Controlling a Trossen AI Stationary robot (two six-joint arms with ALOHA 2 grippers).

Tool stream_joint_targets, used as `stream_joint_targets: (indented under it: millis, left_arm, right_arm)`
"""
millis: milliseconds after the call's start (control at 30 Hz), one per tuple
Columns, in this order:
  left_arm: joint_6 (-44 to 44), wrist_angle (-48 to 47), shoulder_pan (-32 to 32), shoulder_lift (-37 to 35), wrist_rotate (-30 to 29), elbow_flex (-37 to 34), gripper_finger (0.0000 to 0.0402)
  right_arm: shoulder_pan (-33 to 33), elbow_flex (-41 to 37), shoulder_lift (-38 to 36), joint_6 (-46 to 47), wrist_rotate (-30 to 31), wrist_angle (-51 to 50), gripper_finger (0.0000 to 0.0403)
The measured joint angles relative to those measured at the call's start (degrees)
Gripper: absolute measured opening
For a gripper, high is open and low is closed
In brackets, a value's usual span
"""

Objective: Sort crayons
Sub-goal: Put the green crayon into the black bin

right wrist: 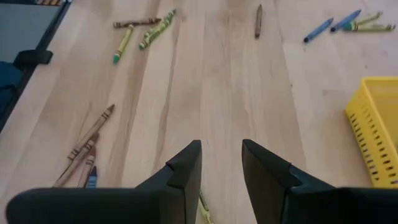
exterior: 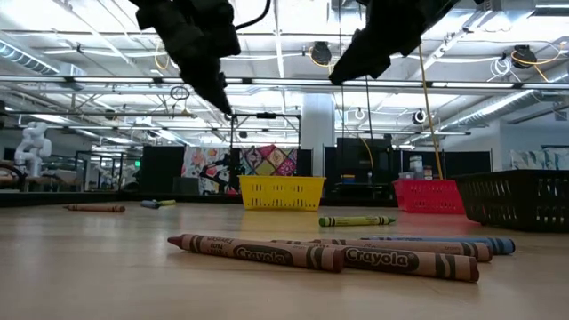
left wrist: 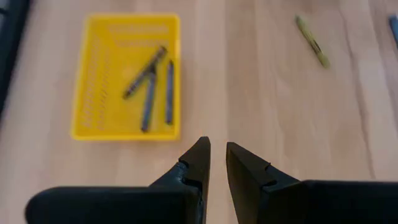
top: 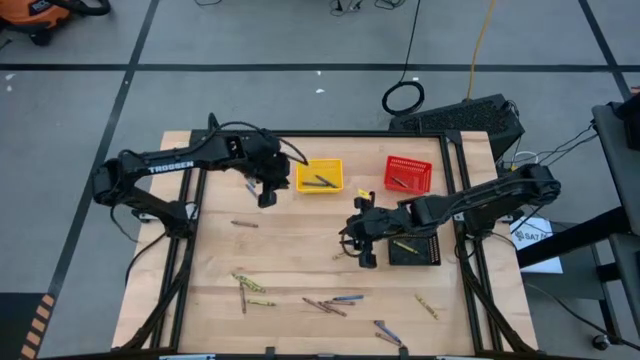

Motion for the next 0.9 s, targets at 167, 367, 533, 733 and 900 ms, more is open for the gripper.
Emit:
stream_joint_targets:
  millis: [167, 367, 533, 733, 900]
  left_arm:
    - [-0.30, -8.52, -3.37, -1.09, 0.09, 0.00, 0.0057]
    - [-6.73, -14.32, -9.41, -1.09, 0.46, -0.31, 0.0057]
    - [-10.06, -17.09, -14.44, -1.09, 0.43, -1.61, 0.0057]
    - [-14.38, -18.02, -19.07, -1.09, 0.35, -4.30, 0.0057]
    - [-18.02, -17.91, -23.44, -1.07, 0.33, -5.75, 0.0057]
  right_arm:
    - [0.00, 0.00, 0.60, 1.05, -0.02, 1.23, 0.0102]
    - [0.00, 0.00, 0.60, -0.47, 0.04, 2.38, 0.0102]
    - [0.00, 0.00, 0.60, -0.83, 0.11, 2.36, 0.0102]
    - [0.00, 0.00, 0.60, -0.83, 0.13, 2.15, 0.0102]
    - [0.00, 0.00, 0.60, -1.96, 0.17, 2.16, 0.0102]
